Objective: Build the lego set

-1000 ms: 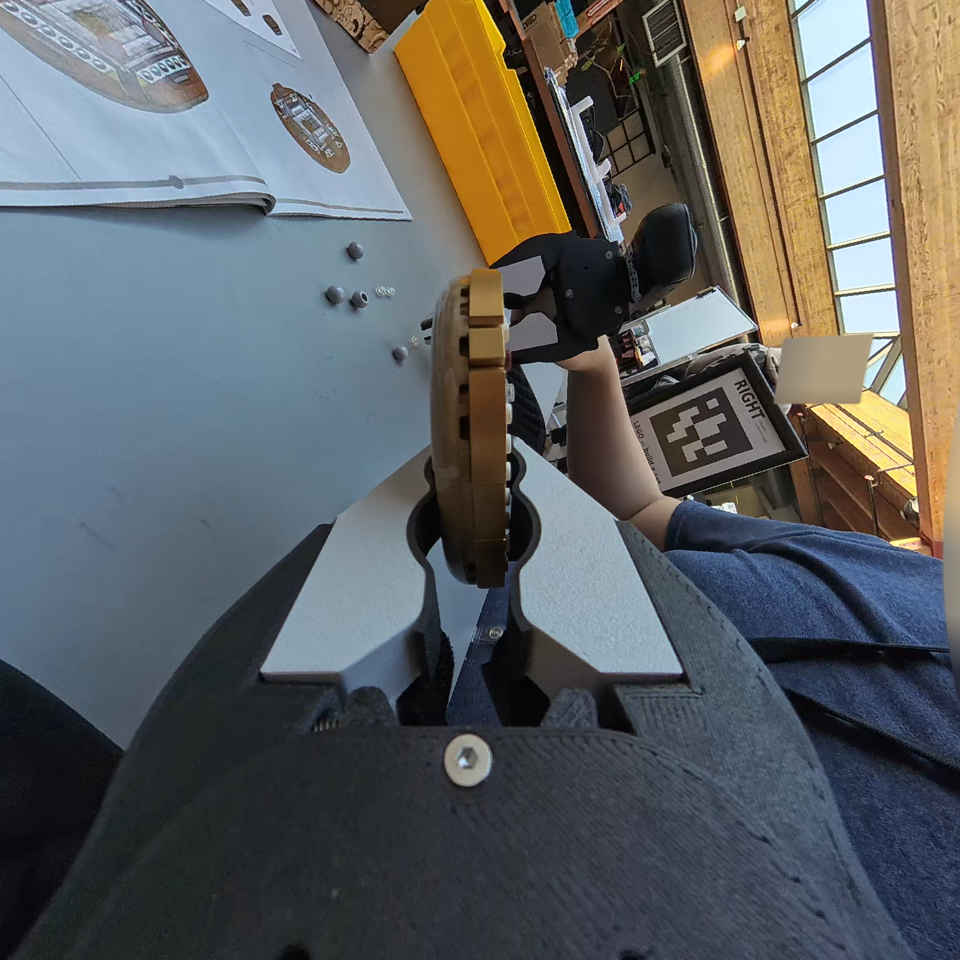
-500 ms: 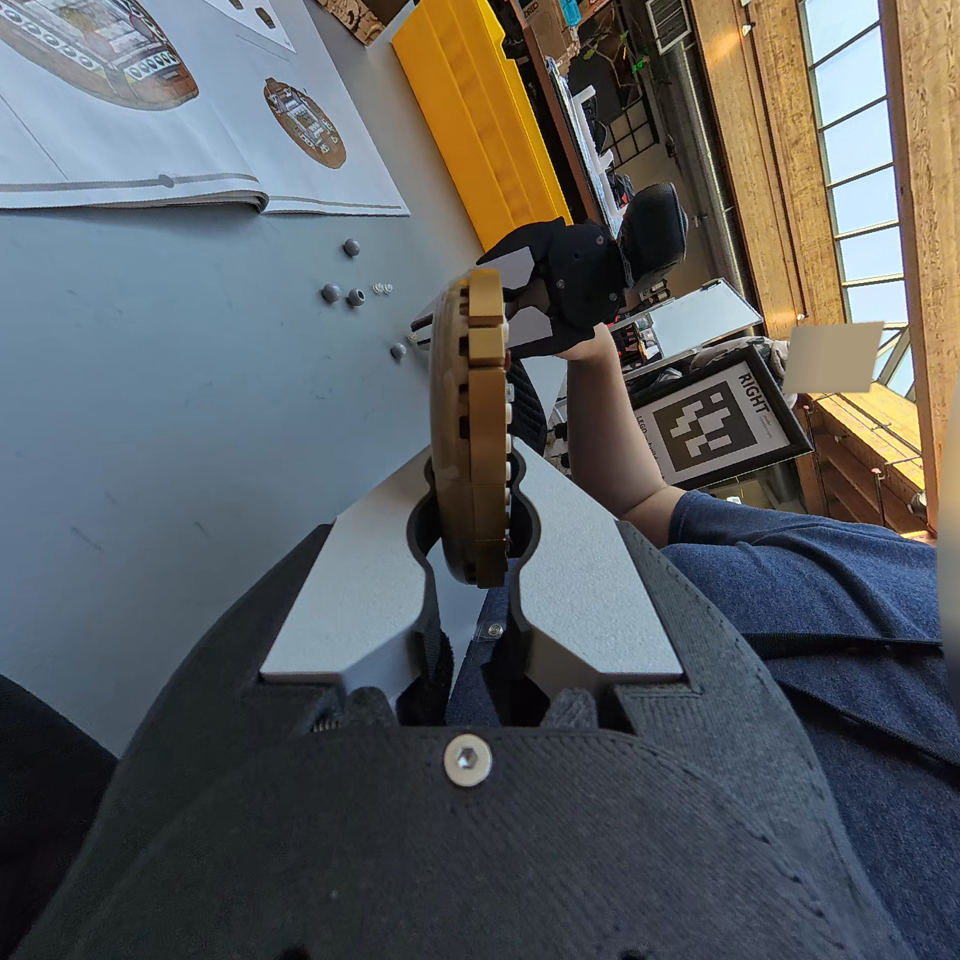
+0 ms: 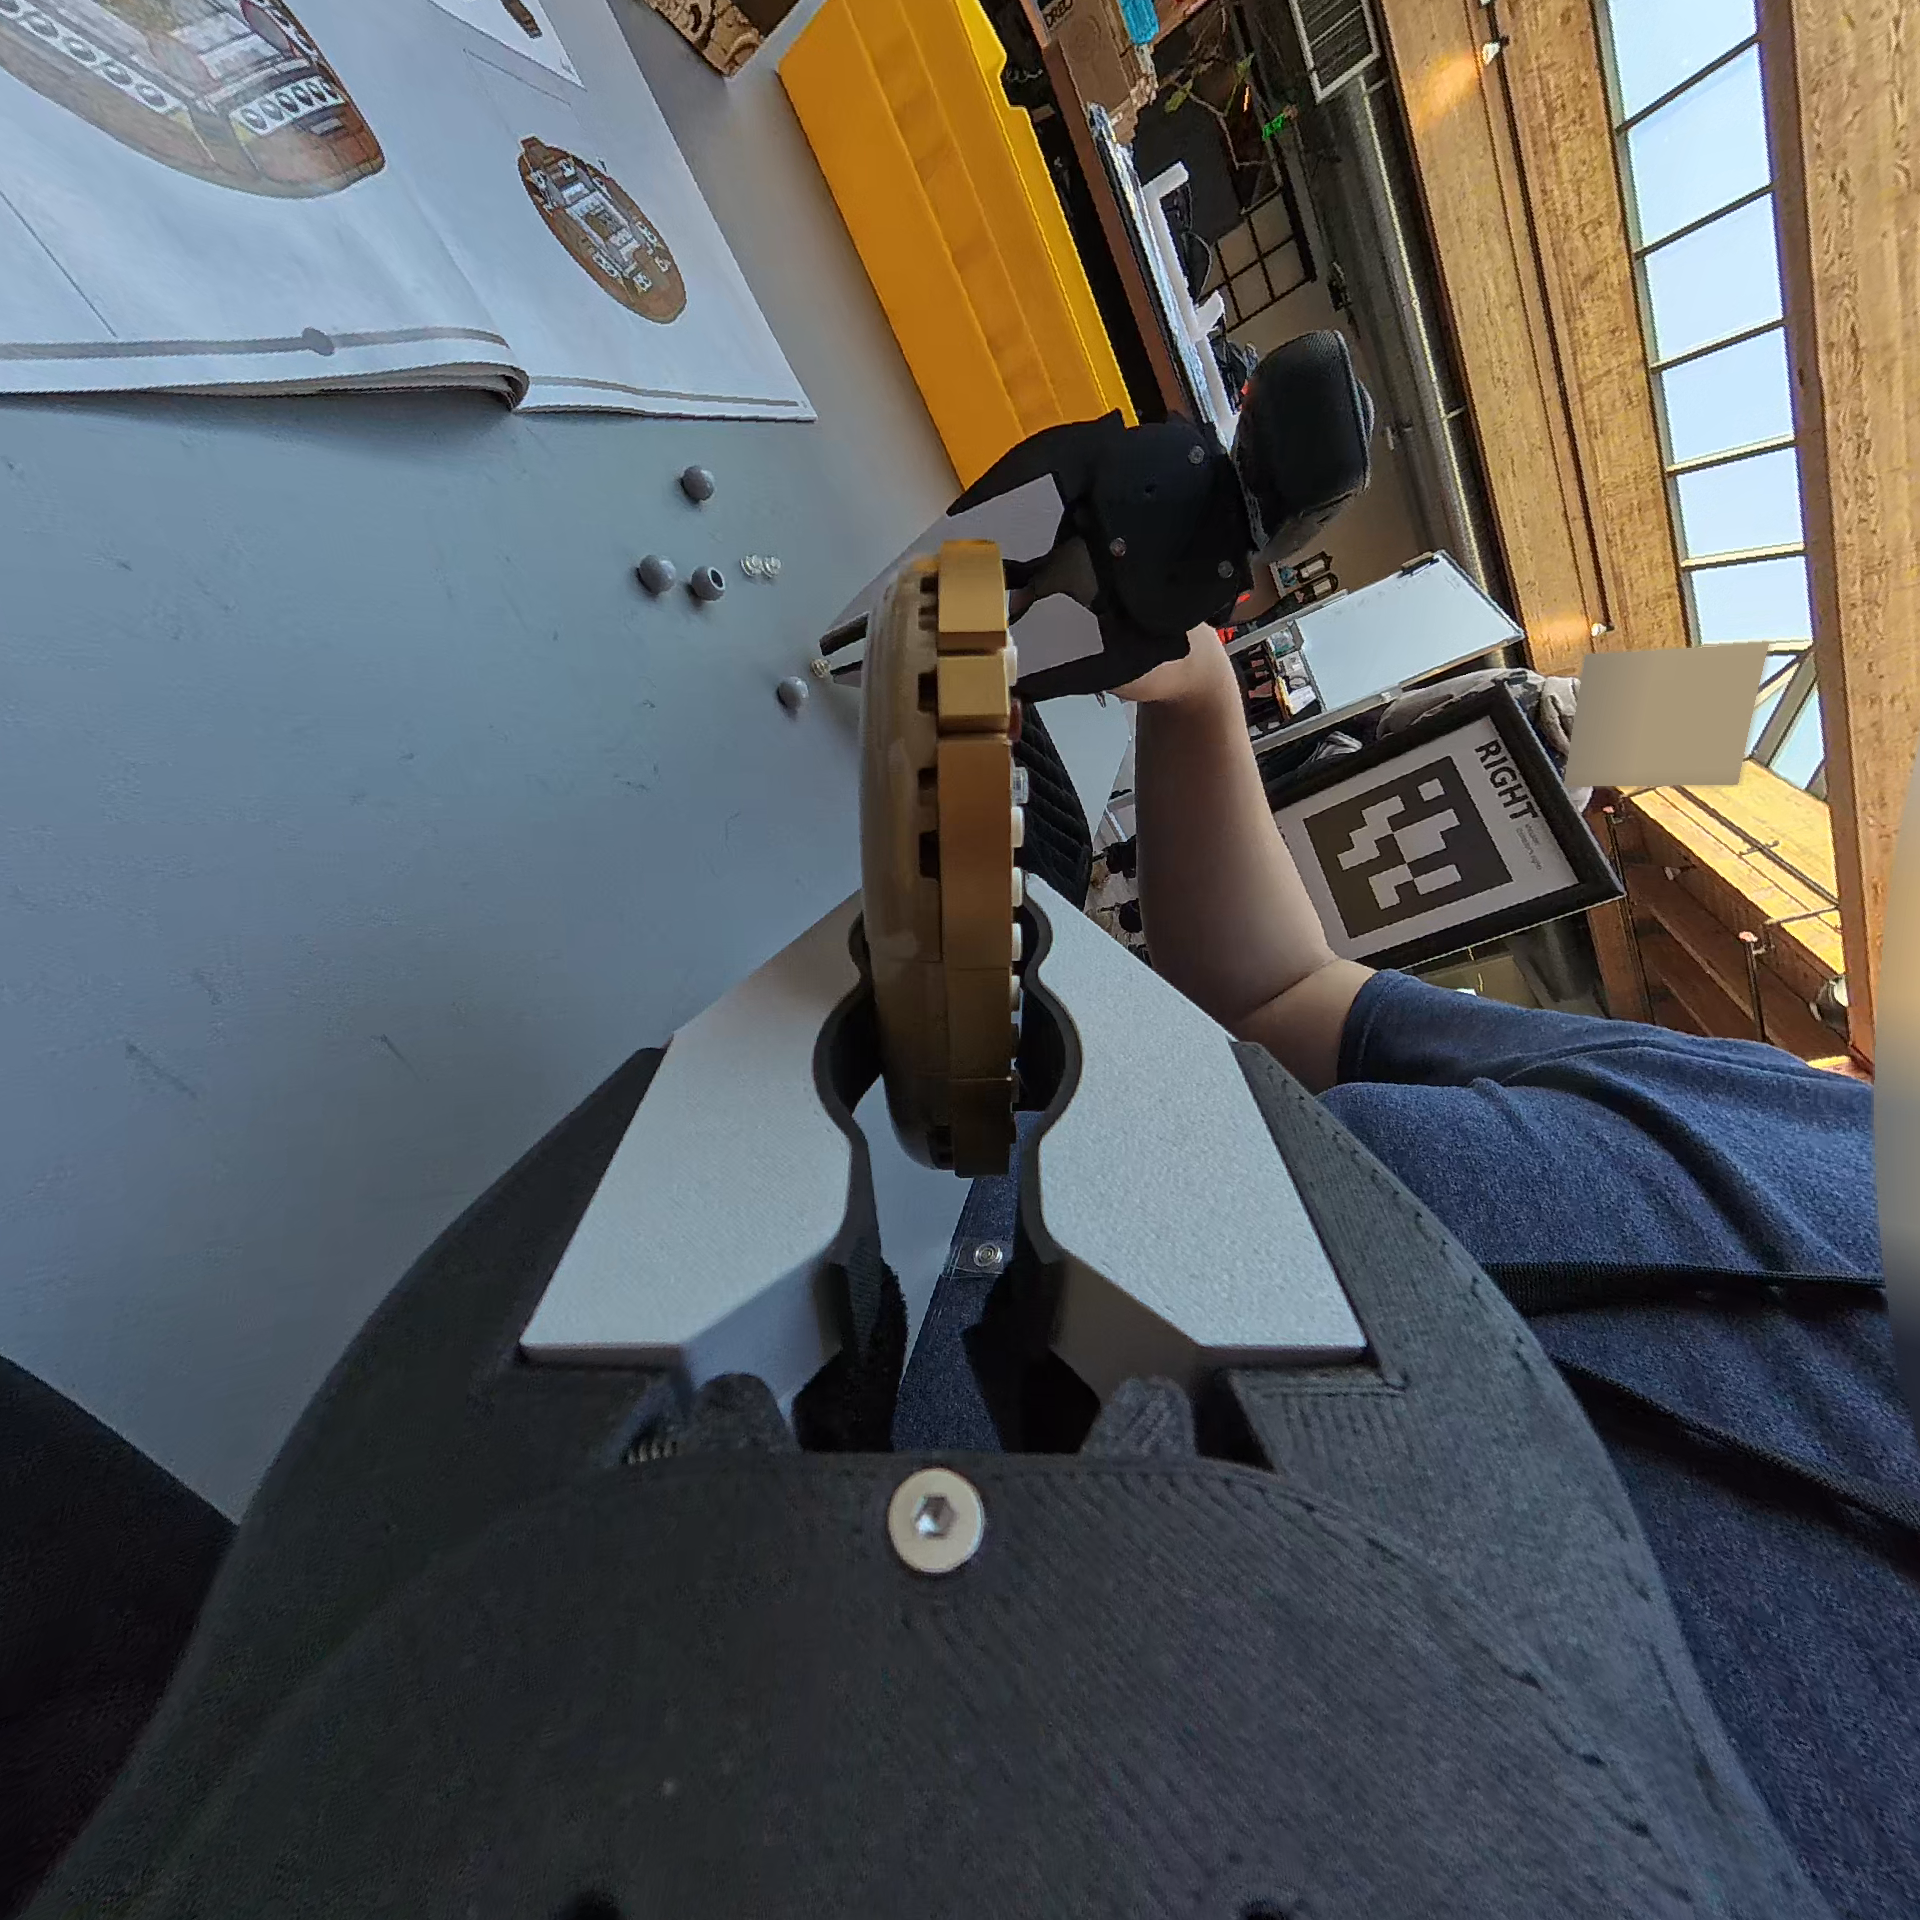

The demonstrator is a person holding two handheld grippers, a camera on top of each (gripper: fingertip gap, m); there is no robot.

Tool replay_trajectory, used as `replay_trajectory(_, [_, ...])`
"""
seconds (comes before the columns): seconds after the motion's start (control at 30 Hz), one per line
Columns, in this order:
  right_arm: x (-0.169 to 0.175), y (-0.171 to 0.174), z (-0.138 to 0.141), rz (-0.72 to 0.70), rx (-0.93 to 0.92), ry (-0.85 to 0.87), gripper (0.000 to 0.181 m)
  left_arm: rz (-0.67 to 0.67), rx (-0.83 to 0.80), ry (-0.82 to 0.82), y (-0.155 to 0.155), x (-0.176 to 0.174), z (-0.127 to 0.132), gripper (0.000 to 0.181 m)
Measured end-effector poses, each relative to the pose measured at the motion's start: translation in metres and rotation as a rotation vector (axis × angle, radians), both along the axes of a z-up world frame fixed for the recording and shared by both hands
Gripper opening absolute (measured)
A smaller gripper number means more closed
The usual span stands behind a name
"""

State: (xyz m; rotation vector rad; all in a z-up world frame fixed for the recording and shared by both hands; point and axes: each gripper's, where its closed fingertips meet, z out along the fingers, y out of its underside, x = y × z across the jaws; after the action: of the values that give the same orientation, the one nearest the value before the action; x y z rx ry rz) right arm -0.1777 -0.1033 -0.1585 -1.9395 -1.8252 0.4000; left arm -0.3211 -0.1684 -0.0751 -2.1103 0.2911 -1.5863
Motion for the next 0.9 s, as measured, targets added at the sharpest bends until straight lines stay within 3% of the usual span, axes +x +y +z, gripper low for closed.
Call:
replay_trajectory(0.47, [0.0,0.0,0.003,-0.012,-0.008,0.012,0.003,0.004,-0.01,-0.002,-0.001,0.0,-0.004,0.019])
replay_trajectory(0.53, [-0.007,-0.002,0.02,-0.019,0.014,0.06,0.003,0.001,-0.035,-0.011,-0.002,0.003,-0.008,0.019])
replay_trajectory(0.7, [-0.073,-0.036,0.13,0.085,0.156,0.415,0.003,-0.048,-0.112,-0.066,-0.007,0.018,-0.015,0.019])
replay_trajectory(0.73, [-0.087,-0.049,0.142,0.132,0.144,0.465,0.003,-0.055,-0.119,-0.082,-0.006,0.022,-0.014,0.019])
replay_trajectory(0.9, [-0.109,-0.053,0.12,0.186,0.182,0.313,0.004,-0.077,-0.121,-0.094,-0.006,0.031,-0.011,0.019])
